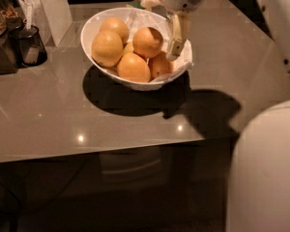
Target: Pick orange from white bowl
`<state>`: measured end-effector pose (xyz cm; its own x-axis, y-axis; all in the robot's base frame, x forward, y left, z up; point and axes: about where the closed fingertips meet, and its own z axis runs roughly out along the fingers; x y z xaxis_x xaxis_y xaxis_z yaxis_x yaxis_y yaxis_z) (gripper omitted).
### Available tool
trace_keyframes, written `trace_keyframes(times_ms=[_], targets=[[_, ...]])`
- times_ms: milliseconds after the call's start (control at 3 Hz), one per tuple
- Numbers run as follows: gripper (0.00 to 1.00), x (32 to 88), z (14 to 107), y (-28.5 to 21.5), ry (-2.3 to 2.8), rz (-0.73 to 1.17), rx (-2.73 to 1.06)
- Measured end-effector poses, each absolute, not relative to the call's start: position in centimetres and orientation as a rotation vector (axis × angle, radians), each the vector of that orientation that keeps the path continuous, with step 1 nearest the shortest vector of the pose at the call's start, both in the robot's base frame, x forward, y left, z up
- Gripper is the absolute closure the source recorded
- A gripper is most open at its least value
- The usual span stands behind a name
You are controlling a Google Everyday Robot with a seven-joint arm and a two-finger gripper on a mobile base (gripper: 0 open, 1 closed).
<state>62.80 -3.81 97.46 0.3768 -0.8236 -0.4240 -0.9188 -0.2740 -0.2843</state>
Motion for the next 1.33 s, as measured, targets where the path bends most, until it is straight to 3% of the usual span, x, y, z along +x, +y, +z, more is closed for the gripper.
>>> trace_keyframes(times_ms=[1000, 1333], targets=[[0.0, 65.8, 92.8, -0.4, 1.466, 0.456, -2.15], [0.18, 66.6, 92.7, 0.3, 1.46, 0.441, -2.124]])
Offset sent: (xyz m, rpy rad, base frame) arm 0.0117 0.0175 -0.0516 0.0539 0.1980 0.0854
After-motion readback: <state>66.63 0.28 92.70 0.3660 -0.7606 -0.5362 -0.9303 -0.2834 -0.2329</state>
